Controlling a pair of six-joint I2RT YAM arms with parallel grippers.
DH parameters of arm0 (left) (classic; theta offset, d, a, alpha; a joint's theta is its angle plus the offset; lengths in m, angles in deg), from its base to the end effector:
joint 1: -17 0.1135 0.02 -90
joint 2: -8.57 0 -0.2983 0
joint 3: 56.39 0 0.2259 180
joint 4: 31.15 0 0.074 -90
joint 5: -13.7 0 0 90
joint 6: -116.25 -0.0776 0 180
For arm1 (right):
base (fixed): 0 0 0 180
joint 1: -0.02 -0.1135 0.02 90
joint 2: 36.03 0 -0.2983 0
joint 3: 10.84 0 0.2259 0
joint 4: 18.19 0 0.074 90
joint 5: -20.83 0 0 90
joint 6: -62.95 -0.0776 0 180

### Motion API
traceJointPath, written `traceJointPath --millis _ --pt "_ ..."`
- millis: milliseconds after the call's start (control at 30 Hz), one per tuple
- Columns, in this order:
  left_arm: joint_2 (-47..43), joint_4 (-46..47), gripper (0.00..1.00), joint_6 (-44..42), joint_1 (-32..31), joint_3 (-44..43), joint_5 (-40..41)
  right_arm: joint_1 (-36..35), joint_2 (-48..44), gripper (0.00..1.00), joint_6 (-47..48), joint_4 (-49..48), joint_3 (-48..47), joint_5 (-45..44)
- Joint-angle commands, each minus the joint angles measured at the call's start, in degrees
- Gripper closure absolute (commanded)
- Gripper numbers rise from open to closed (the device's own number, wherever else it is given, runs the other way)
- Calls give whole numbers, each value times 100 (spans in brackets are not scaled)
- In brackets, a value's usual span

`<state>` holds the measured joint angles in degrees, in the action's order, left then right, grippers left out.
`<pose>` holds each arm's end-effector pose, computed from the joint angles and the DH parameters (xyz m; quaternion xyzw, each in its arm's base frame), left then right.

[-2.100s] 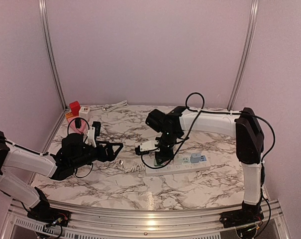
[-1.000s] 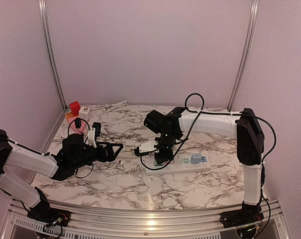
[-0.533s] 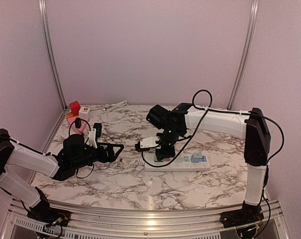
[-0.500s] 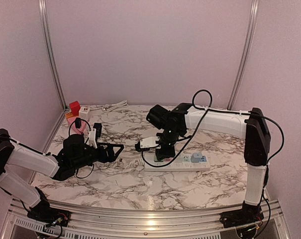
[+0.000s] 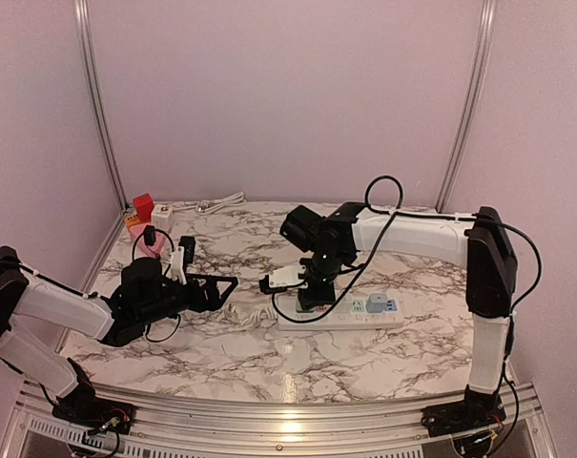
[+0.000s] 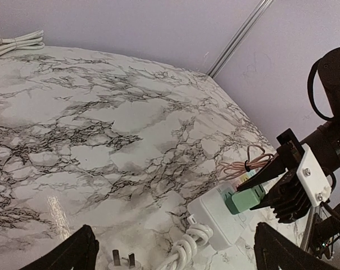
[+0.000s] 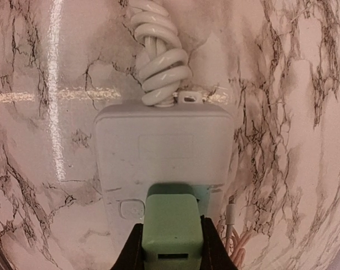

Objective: Insert the plug
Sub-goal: Insert the socket into the socket slot.

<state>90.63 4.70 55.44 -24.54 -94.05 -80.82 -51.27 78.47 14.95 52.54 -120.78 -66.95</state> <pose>0.2129 -0.1968 0.2284 0.1070 0.7501 -0.4017 0.5143 0.2524 0.3198 0.2204 -0.7227 0.6789 0.0295 0.1260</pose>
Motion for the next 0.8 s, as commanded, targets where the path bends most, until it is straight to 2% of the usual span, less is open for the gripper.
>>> traceJointPath --millis 0,400,533,767 --pt "1 246 1 3 41 82 -50 -45 52 84 -14 -251 -64 -55" --pt "-14 252 1 8 41 82 -70 -34 82 80 -40 -320 -20 -126" --pt "-22 255 1 8 41 90 -67 -33 90 73 -38 -274 -33 -121" --pt "-7 263 1 25 49 91 -67 -32 84 72 -58 -300 -38 -176"
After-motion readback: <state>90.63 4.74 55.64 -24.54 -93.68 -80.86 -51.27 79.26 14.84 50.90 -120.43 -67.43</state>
